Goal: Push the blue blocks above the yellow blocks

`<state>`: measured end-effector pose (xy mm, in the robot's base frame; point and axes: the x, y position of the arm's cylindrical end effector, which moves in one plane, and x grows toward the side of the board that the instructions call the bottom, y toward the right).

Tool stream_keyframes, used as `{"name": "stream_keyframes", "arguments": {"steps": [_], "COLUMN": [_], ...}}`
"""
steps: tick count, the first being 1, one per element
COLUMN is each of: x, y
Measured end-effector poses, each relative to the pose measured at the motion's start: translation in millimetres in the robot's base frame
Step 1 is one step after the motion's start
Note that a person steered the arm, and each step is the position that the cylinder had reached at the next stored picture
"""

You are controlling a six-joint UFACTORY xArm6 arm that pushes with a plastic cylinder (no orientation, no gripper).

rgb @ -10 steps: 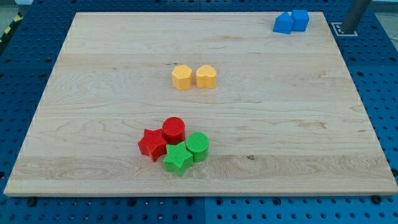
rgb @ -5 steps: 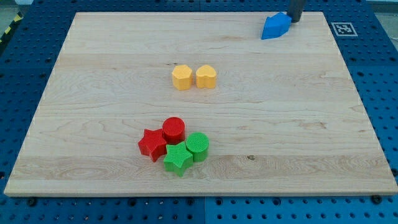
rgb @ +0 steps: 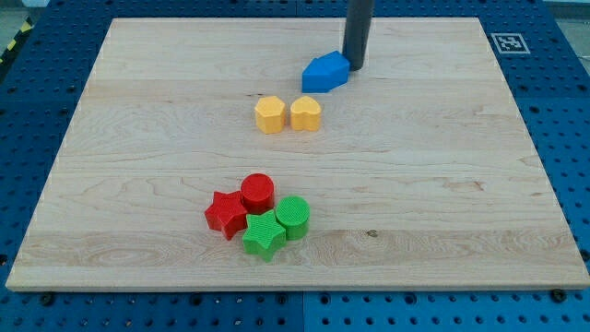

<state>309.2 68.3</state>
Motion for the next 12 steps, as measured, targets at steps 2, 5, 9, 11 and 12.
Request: {"name": "stream_keyframes", "arguments": {"steps": [2,5,9,11,12], "x": [6,-16,16,11,16], "y": [-12,-28,-29,-75,-83]}}
